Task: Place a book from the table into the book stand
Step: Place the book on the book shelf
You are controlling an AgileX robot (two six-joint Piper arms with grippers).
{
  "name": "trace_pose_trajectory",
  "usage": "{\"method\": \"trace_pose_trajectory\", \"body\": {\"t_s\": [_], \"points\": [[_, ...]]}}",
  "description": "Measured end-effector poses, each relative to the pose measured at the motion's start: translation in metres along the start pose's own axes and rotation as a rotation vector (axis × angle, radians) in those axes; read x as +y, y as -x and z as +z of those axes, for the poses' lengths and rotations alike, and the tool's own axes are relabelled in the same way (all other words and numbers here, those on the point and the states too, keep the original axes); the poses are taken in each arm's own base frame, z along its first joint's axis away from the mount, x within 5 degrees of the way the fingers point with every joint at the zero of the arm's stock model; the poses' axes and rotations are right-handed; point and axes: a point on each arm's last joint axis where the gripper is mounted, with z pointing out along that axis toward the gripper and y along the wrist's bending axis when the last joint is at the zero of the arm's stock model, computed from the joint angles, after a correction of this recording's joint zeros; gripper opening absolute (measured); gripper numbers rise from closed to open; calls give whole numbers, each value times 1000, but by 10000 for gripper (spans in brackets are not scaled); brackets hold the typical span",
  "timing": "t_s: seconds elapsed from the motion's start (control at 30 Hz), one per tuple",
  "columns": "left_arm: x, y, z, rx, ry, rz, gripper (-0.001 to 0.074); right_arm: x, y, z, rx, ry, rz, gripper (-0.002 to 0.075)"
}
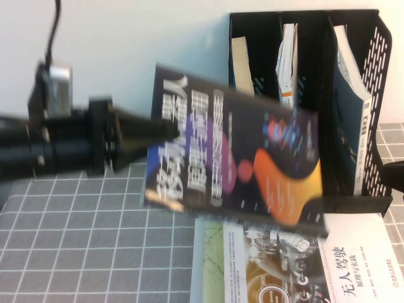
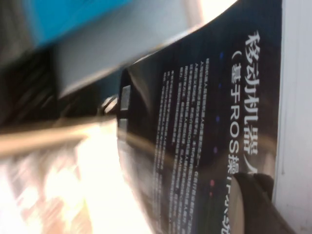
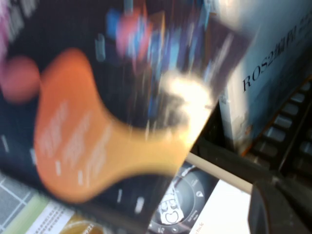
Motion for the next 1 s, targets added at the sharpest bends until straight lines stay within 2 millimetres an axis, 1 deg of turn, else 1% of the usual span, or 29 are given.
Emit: {"method": "trace_pose_trajectory", "body": {"t_s": [0.07,0.27,0.47,0.6,0.67,0.8,0.9,1.0], "points": [[-25,13,-3,-9,5,41,115,0,0,0,3,-1,-2,-3],[-93,43,-17,11,92,179,115,0,0,0,2,-4,-2,-3],[-148,70,-29,-87,122,292,115,2,5,-1,-36,19,28,-3],[-174,86,-37,-164,169,322,115,7,11,-2,-109,77,27,-3],[-176,96,-36,-187,200,308,115,9,15,-2,-148,103,26,-3],[-162,119,-28,-224,250,243,115,11,21,-3,-212,123,25,-3],[-147,136,-14,-261,288,201,115,11,24,-1,-240,142,34,-3],[-130,146,8,-275,336,185,115,11,23,8,-224,183,43,-3]]}}
